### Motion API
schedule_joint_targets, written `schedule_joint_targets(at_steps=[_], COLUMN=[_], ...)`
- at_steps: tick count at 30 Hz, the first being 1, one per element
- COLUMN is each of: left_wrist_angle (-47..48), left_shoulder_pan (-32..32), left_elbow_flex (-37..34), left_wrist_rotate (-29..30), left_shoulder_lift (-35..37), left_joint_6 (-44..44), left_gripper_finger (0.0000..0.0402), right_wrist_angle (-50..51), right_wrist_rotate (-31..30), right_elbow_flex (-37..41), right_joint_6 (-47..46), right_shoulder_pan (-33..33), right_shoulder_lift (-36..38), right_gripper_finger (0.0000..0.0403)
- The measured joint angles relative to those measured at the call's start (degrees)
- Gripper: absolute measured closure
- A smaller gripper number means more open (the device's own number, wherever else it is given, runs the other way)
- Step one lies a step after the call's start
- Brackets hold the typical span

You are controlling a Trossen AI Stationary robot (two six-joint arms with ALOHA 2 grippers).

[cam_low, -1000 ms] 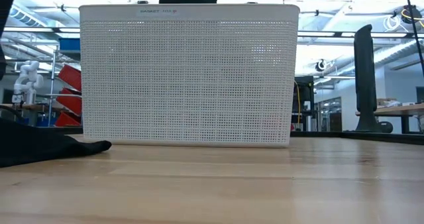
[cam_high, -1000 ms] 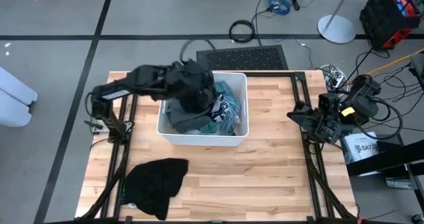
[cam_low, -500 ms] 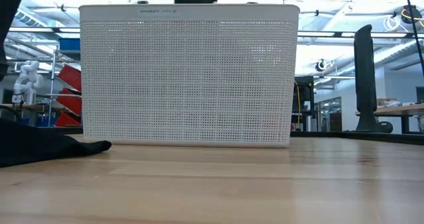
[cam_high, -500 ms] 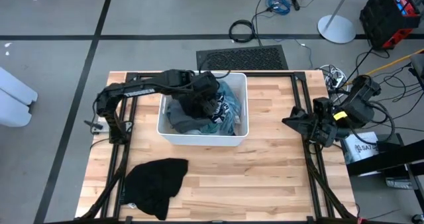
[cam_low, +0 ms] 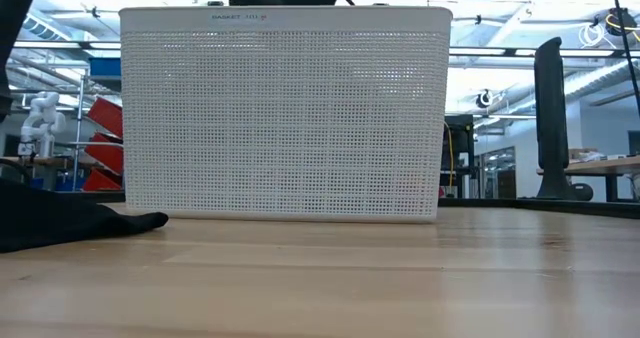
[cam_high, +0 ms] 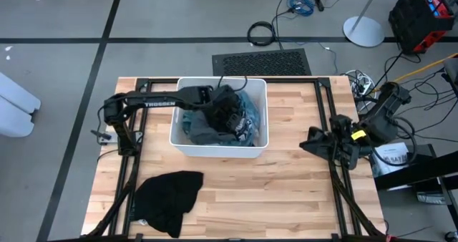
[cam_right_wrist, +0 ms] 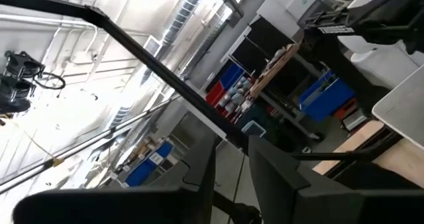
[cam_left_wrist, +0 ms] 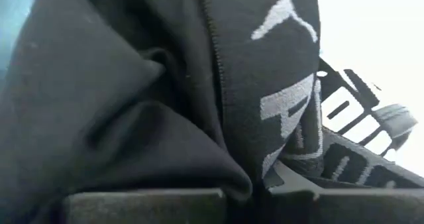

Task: Sort clothes
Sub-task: Put the black boxer into the white laundry bin

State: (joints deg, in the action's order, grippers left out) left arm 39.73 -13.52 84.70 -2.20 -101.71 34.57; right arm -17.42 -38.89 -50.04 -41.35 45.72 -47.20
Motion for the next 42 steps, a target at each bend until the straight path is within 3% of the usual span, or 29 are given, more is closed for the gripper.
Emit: schedule_joint_targets(at_steps=[7, 16, 27, 33, 42], left_wrist_angle=[-2.66, -3.54, -2.7, 2.5, 9.08], left_shoulder_pan=[2.04, 3.86, 2.86, 0.93, -0.8], left_elbow_flex=[-3.4, -3.17, 1.94, 6.13, 12.37], left_wrist_rotate=[-7.29, -8.86, -12.17, -12.25, -12.65], left_shoulder_lift=[0.02, 0.02, 3.18, 6.0, 10.43], left_joint_6=[1.06, -2.14, -9.89, -12.42, -9.46], left_gripper_finger=[0.0383, 0.0312, 0.0237, 0.0231, 0.0231], right_wrist_angle=[-0.1, -0.32, -0.29, -0.28, -0.23], right_wrist_rotate=[0.04, 0.02, 0.21, 0.35, 1.76], right_elbow_flex=[0.0, 0.0, 0.0, 0.0, 0.0], right_joint_6=[0.65, 1.93, 3.04, 3.24, 4.44], right_shoulder_pan=[0.14, 0.14, 0.14, 0.14, 0.12], right_shoulder_lift=[-0.24, -0.22, -0.24, -0.24, -0.24], right_gripper_finger=[0.0323, 0.0323, 0.0323, 0.0323, 0.0323])
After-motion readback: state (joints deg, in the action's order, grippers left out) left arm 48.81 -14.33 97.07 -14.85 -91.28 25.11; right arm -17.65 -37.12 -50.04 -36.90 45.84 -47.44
